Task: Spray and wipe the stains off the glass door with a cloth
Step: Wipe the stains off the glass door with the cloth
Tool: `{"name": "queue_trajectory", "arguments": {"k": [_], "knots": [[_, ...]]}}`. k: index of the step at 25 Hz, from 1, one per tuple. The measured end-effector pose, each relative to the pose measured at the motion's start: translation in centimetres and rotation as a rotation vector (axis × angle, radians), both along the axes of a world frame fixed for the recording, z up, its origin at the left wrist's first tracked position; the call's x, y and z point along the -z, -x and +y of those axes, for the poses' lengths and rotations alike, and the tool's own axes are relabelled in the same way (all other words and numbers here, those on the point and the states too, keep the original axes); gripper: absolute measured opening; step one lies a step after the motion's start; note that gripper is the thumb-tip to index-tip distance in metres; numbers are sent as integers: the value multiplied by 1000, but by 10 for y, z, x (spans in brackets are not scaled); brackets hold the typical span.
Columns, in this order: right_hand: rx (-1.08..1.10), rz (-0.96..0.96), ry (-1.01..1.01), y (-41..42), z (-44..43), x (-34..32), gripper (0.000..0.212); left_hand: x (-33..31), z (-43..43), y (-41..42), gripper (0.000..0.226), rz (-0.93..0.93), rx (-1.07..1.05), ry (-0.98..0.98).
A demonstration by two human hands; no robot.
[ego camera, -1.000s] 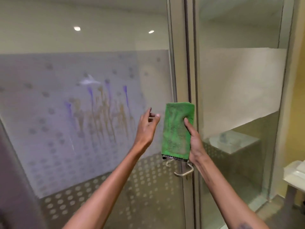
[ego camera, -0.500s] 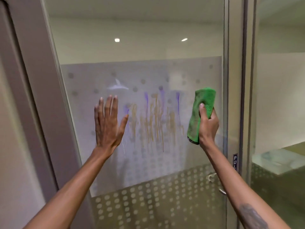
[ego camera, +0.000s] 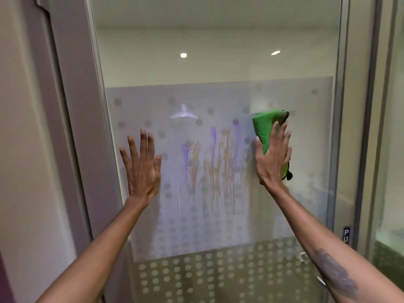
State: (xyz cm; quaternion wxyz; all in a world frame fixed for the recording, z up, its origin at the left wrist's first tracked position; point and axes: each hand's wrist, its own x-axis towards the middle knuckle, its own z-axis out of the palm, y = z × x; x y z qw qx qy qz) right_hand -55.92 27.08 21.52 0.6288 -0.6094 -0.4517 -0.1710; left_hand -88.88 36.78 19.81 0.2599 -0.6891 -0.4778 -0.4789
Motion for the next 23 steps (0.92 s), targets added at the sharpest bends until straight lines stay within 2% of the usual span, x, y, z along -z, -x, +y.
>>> {"name": "queue_trajectory", "arguments": {"k": [5,13,16,19,23], "knots": [[44,-114,27,-8,8,9,70,6,13,-4,63,-34,-47,-85],[100,-69,-119,-6,32,1,61,8,21,-7,63,-29,-107,-155],[158,-121,-117,10,38,-9,60,8,20,-7,62,-22,-109,-150],[151,-275,-149,49,49,-32,60,8,20,-7,62,-20,-104,-152],[165,-699,-207,102,72,-9,56,9,22,-5,62,-15,-93,-154]]}}
